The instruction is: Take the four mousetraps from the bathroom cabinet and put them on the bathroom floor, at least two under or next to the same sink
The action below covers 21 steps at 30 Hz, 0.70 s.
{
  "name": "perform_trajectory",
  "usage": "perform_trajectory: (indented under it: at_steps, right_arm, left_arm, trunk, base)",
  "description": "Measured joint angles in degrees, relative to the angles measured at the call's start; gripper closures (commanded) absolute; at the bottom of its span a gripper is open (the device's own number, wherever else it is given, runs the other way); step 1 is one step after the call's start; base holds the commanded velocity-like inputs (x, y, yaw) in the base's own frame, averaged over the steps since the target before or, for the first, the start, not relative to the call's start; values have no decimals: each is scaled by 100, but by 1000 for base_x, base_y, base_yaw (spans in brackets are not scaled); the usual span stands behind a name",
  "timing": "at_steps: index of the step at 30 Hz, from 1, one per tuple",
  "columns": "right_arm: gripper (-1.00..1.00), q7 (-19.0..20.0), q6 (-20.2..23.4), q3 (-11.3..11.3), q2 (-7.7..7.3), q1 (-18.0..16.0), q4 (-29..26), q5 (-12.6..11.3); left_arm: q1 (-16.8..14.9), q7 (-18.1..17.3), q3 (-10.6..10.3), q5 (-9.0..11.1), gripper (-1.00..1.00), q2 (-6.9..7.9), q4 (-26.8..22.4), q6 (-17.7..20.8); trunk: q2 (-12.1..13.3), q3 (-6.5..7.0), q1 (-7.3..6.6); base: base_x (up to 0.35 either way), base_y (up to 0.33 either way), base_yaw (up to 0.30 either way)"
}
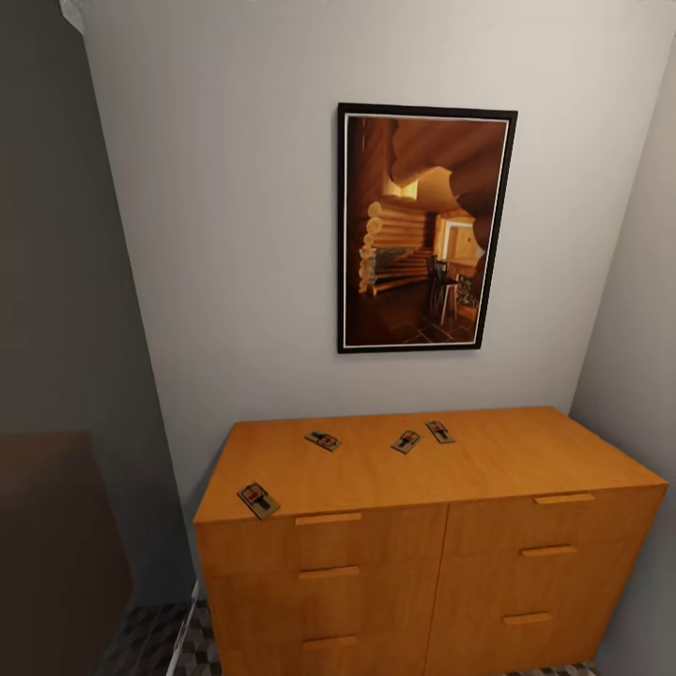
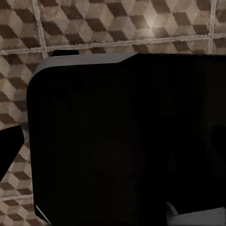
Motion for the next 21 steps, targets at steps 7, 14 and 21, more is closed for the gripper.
perform_trajectory:
  at_steps: [7, 14, 21]
  right_arm:
    - [-100, 1, 0, 0, 0, 1, 0, 0]
    - [-100, 0, 0, 0, 0, 1, 0, 0]
    - [-100, -1, 0, 0, 0, -1, 0, 0]
  left_arm:
    - [0, 0, 0, 1, -100, 0, -1, 0]
    - [-1, 0, 0, 1, -100, 0, 1, 0]
    - [0, 0, 0, 1, -100, 0, 1, 0]
  trunk:
    - [281, 126, -154]
    - [562, 252, -307]
    - [843, 377, -461]
  base:
    - [0, 0, 0]
    - [0, 0, 0]
    - [0, 0, 0]
